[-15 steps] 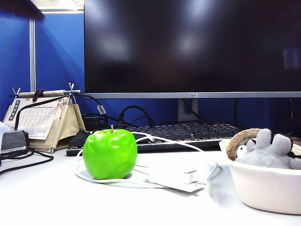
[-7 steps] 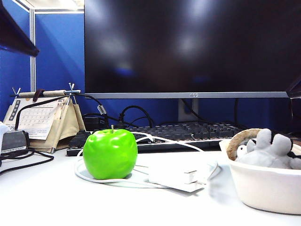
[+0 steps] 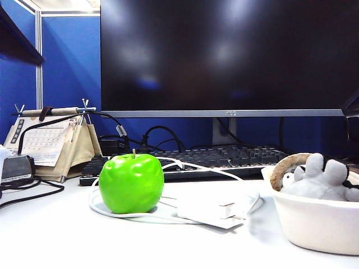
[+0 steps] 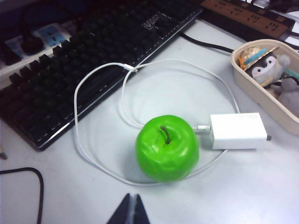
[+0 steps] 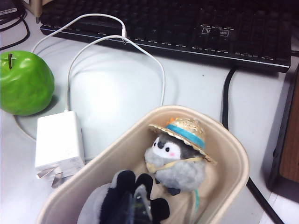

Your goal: Identity fluffy octopus among items on the table, put them into the paper lunch box.

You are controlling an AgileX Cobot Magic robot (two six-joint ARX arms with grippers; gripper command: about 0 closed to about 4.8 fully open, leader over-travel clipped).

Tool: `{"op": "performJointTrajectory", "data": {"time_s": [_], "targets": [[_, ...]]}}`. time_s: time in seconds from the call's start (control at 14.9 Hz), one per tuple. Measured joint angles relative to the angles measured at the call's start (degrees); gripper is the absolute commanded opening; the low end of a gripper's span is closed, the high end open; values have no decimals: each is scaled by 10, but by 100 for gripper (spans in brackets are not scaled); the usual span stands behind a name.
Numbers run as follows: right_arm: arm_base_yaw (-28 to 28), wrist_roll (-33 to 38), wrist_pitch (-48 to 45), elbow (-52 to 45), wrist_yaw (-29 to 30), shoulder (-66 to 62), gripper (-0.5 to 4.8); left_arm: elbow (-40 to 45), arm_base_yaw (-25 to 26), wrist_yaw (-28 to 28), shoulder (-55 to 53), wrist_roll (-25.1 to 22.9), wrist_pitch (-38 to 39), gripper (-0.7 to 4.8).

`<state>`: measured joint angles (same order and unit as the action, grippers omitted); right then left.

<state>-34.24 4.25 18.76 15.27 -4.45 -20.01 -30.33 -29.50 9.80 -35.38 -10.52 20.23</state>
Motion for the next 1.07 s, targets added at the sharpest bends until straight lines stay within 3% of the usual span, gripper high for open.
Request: {"op": "performJointTrajectory", "data": {"time_s": [0.07,0.27,0.47,0.54,0.81,1.07], "targets": [[0,0,0,0,0,0,-2,1,0,0,27,-6,-9,-5],[0,0,0,0,0,0,-2,0,14,-76,133,-29,-68,-5],[0,0,0,0,0,0,-2,0,132,-81,213,-2,-73,-5],[0,0,0,0,0,1,-2,0,189,-74,233,19,-68,-5],[0,0,0,0,0,1,-2,21,329,-22,243,33,-24,-5],[0,0,0,0,0,1,-2,138,339,-8,245,62,-119,-5]]}}
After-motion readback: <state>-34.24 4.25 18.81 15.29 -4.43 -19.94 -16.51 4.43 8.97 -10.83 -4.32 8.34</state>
